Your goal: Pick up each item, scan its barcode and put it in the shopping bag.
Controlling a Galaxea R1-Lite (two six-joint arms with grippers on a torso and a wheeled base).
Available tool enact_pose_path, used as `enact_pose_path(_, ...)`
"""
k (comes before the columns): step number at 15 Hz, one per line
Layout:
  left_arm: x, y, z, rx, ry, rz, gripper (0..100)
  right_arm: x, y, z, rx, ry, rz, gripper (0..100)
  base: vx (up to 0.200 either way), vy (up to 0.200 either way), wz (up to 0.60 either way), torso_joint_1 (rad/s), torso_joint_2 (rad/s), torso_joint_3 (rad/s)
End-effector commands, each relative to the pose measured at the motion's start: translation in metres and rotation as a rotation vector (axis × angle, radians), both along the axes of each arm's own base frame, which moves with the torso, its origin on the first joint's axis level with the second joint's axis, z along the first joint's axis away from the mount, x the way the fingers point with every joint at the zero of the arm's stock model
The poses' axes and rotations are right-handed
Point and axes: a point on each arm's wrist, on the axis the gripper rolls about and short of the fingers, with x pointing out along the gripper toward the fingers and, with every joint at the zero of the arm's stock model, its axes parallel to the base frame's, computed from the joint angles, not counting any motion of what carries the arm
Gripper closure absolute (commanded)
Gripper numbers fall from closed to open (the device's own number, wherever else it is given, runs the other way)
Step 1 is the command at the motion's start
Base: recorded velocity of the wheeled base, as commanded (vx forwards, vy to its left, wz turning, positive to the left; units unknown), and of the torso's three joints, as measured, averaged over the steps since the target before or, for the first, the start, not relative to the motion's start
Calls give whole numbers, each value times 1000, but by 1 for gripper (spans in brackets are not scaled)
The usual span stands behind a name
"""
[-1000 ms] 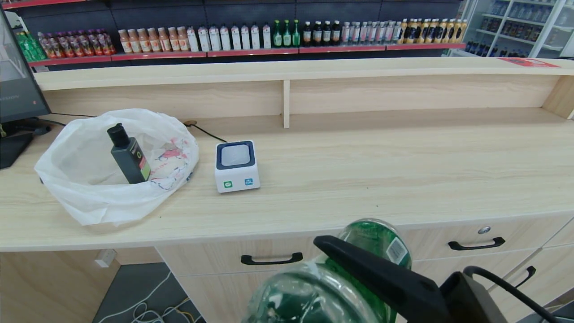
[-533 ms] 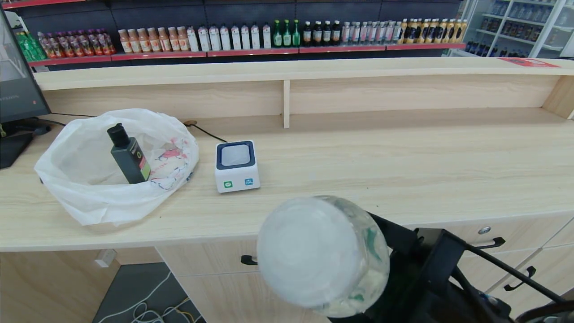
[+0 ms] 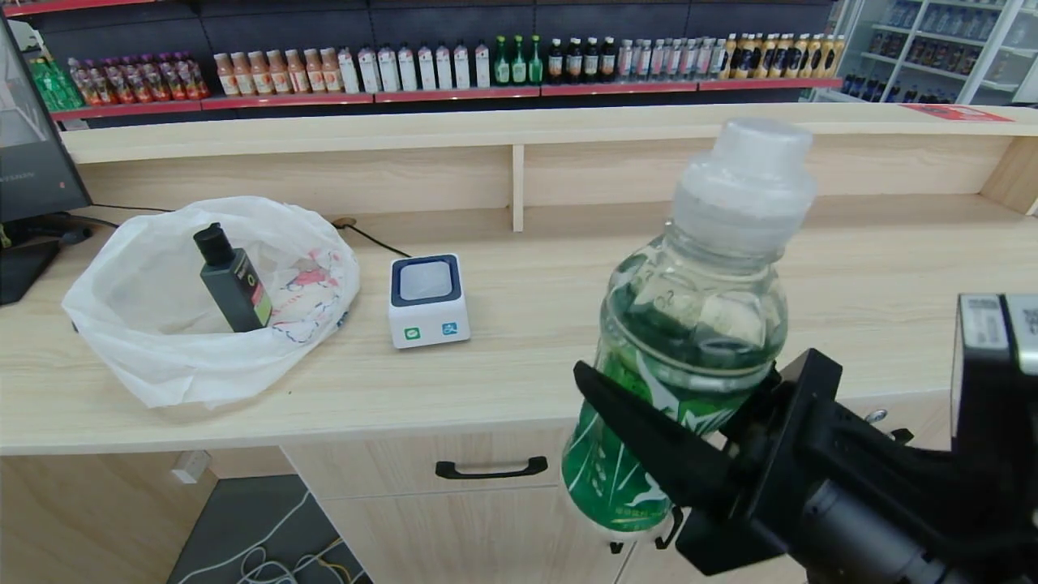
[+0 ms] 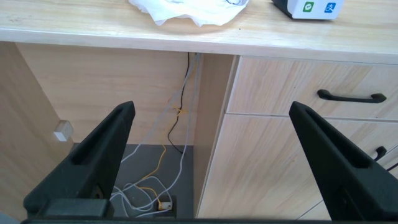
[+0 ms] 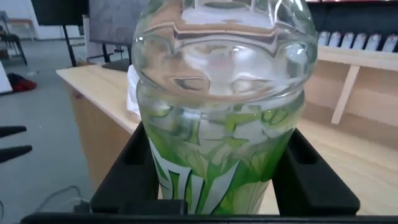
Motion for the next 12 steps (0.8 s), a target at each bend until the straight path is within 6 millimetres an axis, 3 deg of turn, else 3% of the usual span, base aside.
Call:
enact_pose_path(1, 0, 0, 0, 0, 0, 1, 0, 15, -5, 6, 87, 56, -20, 100, 0, 0, 0, 0, 0, 0)
enact_pose_path(5, 0, 0, 0, 0, 0, 1, 0, 41, -2, 18, 203, 96, -55, 100, 0, 0, 0, 0, 0, 0)
enact_pose_path(7, 0, 0, 0, 0, 0, 1, 0, 68, -18, 25, 229, 56, -175, 100, 0, 0, 0, 0, 0, 0)
enact_pose_path(9, 0, 0, 0, 0, 0, 1, 0, 93, -49, 22, 230, 52, -323, 100, 0, 0, 0, 0, 0, 0)
enact_pose_path(12, 0, 0, 0, 0, 0, 1, 0, 115, -63, 13, 215, 69, -412, 100, 0, 0, 0, 0, 0, 0)
